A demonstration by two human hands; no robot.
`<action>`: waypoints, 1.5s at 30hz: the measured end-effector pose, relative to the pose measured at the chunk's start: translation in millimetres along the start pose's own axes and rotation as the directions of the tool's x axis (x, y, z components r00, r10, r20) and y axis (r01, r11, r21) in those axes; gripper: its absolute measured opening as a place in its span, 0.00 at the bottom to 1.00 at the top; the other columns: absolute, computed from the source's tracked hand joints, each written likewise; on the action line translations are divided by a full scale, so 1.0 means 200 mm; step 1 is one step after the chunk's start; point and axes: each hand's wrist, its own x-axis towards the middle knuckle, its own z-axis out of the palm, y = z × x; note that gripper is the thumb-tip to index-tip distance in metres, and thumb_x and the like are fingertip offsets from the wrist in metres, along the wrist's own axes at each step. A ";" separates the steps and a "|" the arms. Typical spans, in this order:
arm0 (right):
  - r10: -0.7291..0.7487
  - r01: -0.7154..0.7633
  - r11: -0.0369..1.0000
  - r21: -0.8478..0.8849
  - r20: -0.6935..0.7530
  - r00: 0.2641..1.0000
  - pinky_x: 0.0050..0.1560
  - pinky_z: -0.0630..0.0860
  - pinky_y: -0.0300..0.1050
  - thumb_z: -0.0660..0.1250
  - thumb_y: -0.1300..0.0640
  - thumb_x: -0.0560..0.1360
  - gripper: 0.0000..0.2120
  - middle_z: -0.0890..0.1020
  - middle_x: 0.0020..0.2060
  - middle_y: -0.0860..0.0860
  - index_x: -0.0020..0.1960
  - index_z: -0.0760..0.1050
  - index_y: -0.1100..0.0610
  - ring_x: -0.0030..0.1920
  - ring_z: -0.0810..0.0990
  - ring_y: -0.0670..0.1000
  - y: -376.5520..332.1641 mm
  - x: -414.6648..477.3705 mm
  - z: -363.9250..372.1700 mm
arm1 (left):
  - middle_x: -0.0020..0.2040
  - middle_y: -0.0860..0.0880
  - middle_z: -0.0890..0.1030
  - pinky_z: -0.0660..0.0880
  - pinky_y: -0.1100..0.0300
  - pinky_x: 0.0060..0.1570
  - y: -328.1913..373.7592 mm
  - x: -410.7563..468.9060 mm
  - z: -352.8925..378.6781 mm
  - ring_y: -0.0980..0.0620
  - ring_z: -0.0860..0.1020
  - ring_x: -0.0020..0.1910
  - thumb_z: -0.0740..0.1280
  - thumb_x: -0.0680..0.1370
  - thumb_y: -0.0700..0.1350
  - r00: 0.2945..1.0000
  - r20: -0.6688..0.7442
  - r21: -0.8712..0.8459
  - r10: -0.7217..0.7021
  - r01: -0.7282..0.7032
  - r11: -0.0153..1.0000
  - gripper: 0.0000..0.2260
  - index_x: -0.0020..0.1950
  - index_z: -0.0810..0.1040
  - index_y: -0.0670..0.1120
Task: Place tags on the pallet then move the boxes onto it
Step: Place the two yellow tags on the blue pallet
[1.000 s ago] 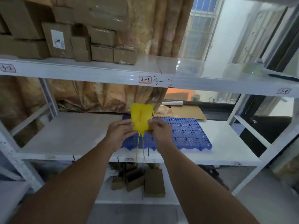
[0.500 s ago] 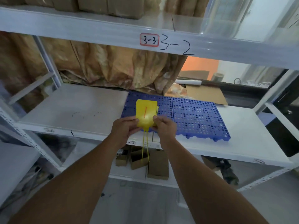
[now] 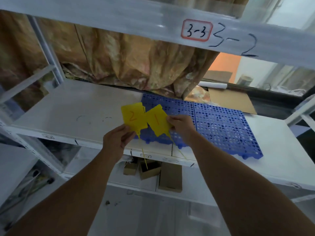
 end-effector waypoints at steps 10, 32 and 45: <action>-0.016 0.079 0.911 -0.405 0.157 0.987 0.36 0.76 0.44 0.66 0.62 0.81 0.09 0.83 0.42 0.56 0.56 0.84 0.62 0.36 0.78 0.52 0.06 0.30 0.25 | 0.62 0.39 0.80 0.83 0.53 0.50 0.05 0.17 -0.26 0.44 0.83 0.54 0.63 0.81 0.34 0.993 -0.096 -0.106 0.065 -0.075 0.992 0.16 0.69 0.73 0.34; -0.091 0.147 0.954 -0.262 0.215 0.972 0.60 0.78 0.53 0.67 0.50 0.81 0.12 0.84 0.57 0.53 0.59 0.83 0.54 0.57 0.82 0.55 0.13 0.24 0.30 | 0.51 0.41 0.84 0.84 0.55 0.42 -0.09 0.12 -0.06 0.42 0.83 0.48 0.65 0.79 0.31 0.986 -0.140 0.008 0.086 -0.086 0.996 0.07 0.56 0.79 0.34; -0.096 0.060 0.931 0.361 0.082 0.992 0.38 0.80 0.46 0.70 0.69 0.76 0.06 0.83 0.33 0.56 0.44 0.84 0.62 0.34 0.82 0.52 -0.12 -0.10 -0.21 | 0.61 0.36 0.76 0.76 0.44 0.62 0.00 -0.25 0.61 0.42 0.80 0.50 0.67 0.80 0.35 0.994 0.108 0.185 -0.029 0.009 0.983 0.09 0.60 0.76 0.39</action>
